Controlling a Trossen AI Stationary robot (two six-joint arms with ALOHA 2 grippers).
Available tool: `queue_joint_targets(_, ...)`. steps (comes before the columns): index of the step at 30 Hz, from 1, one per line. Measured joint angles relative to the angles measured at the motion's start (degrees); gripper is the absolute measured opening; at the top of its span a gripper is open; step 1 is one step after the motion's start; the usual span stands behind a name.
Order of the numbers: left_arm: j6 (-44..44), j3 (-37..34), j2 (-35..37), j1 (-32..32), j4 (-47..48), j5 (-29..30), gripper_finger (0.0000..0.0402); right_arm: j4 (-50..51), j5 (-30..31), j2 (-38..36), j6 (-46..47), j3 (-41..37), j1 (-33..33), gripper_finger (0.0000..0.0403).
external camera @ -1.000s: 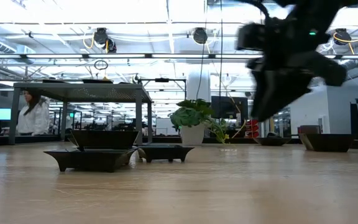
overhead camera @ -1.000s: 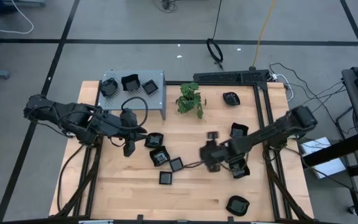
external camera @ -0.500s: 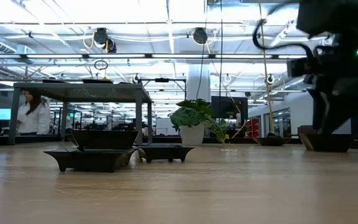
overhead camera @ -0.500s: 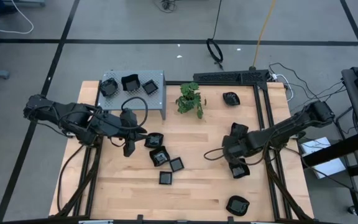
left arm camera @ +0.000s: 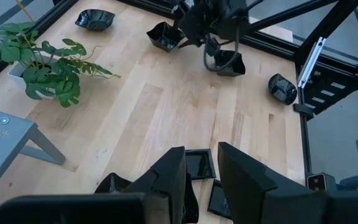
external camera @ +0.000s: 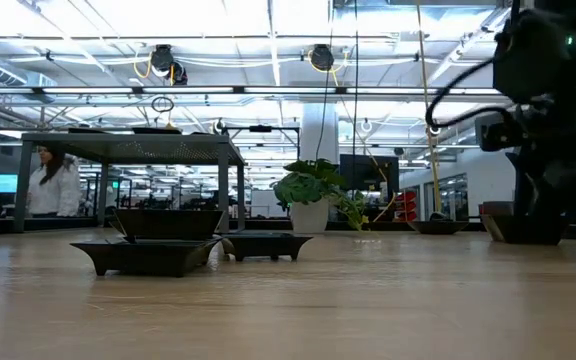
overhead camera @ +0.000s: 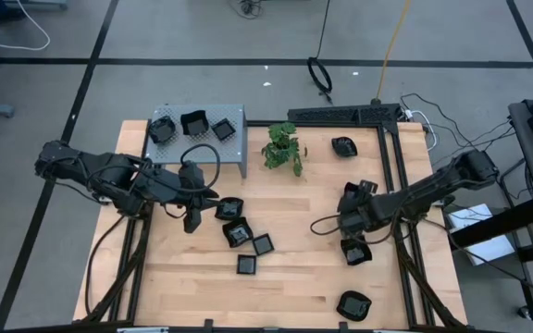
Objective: Pick & Place Mini shaped plates
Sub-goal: Move the black distorted square plate to the center of the table
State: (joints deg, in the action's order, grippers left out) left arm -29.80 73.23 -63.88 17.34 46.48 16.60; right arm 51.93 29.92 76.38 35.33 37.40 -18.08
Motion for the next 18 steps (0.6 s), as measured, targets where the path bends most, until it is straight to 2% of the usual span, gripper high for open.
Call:
queue_joint_targets(6, -0.1, 0.0, 0.0, 0.0, 0.0, 0.0, 0.0097, -4.5, 0.3, 0.0, -0.9, -4.2, 3.4, 0.0163)
queue_joint_targets(9, -0.1, 0.0, 0.0, 0.0, 0.0, 0.0, 0.0097, -8.2, 0.3, 0.0, -3.4, -5.4, 4.0, 0.0142)
queue_joint_targets(12, -0.1, 0.0, 0.0, 0.0, 0.0, 0.0, 0.0097, -12.1, 0.1, 0.0, -6.5, -5.5, 4.2, 0.0104)
queue_joint_targets(16, -0.1, 0.0, 0.0, 0.0, 0.0, 0.0, 0.0097, -17.9, -0.1, 0.0, -11.2, -5.5, 4.1, 0.0029)
queue_joint_targets(18, -0.1, 0.0, 0.0, 0.0, 0.0, 0.0, 0.0097, -20.7, -0.2, 0.0, -13.5, -5.5, 4.2, 0.0008)
